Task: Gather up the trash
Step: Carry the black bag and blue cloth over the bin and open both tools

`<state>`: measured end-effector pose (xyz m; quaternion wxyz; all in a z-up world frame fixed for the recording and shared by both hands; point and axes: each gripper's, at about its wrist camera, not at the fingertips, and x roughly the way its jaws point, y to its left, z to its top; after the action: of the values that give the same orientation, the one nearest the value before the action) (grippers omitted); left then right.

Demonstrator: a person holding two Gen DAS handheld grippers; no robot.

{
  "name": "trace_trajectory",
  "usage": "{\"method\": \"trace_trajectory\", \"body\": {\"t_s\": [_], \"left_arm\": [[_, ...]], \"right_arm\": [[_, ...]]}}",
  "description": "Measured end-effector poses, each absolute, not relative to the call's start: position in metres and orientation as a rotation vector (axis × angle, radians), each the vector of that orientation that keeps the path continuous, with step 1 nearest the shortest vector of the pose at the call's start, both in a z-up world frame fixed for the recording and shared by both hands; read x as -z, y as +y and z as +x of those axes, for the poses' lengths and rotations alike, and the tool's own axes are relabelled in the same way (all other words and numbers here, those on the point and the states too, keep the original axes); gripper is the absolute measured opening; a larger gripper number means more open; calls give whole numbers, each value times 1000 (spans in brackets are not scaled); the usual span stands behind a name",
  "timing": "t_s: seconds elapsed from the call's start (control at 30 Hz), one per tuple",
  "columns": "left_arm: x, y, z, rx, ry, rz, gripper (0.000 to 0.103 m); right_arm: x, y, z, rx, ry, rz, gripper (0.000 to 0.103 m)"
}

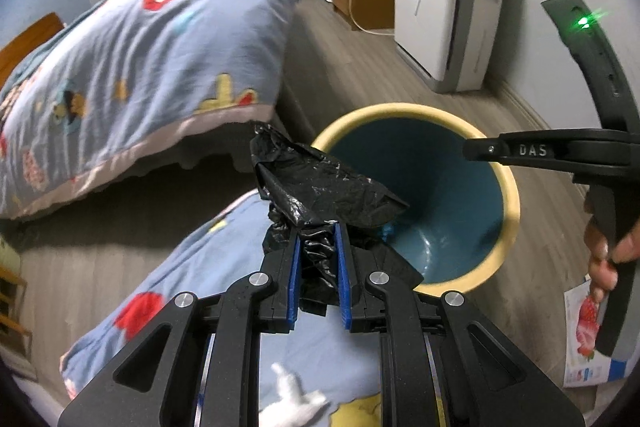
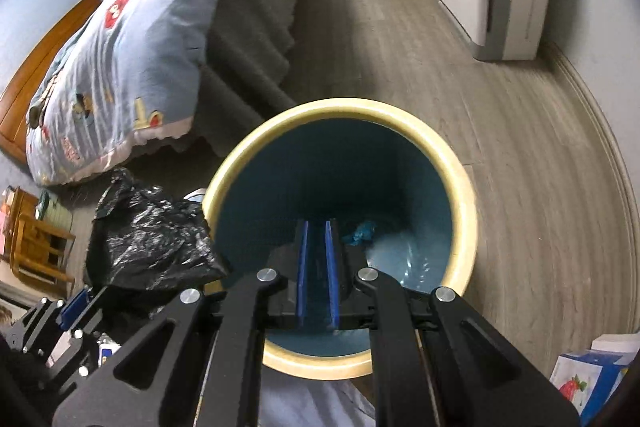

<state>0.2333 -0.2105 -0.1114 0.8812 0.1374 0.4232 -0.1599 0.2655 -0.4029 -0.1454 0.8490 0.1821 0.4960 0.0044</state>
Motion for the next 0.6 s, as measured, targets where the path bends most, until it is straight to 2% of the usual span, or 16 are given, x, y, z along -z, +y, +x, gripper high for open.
{"method": "trace_trajectory", "body": {"t_s": [0.4, 0.57, 0.6], "left_arm": [[148, -254, 250, 393, 919, 320, 17], [153, -256, 249, 393, 912, 322, 32], [153, -255, 249, 390, 911, 318, 41]], "right_arm": [[162, -428, 263, 47, 1076, 409, 8], [163, -426, 265, 54, 1082, 389, 8], [163, -426, 266, 55, 1081, 385, 8]]}}
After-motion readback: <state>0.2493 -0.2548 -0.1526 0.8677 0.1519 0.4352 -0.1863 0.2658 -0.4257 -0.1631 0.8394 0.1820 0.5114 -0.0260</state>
